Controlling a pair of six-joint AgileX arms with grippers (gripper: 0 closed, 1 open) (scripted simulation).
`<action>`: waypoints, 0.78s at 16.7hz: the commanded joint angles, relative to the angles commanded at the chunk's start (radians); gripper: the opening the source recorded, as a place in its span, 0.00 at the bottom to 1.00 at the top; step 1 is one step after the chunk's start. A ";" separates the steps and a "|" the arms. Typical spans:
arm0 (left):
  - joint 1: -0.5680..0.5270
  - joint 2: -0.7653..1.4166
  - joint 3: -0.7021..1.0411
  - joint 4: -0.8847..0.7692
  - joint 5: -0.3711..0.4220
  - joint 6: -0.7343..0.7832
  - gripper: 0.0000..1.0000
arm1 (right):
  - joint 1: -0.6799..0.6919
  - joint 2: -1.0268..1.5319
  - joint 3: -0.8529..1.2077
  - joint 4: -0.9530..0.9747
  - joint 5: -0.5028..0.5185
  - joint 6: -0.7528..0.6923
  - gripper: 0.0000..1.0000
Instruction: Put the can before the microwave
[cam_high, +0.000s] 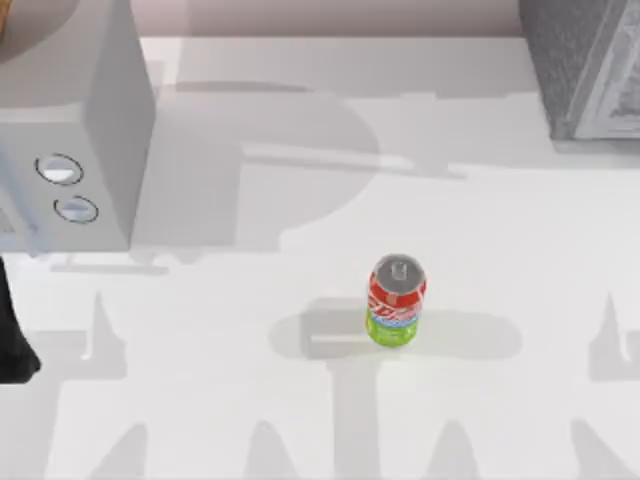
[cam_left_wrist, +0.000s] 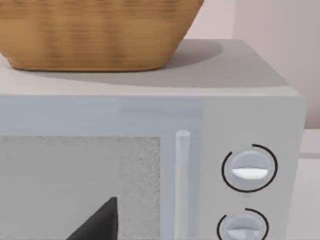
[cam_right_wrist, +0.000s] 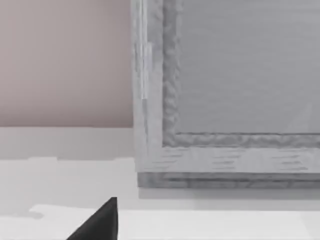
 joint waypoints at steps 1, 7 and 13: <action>0.000 0.000 0.000 0.000 0.000 0.000 1.00 | 0.000 0.000 0.000 0.000 0.000 0.000 1.00; -0.069 0.154 0.153 -0.120 0.001 -0.002 1.00 | 0.000 0.000 0.000 0.000 0.000 0.000 1.00; -0.259 0.662 0.643 -0.450 0.001 -0.007 1.00 | 0.000 0.000 0.000 0.000 0.000 0.000 1.00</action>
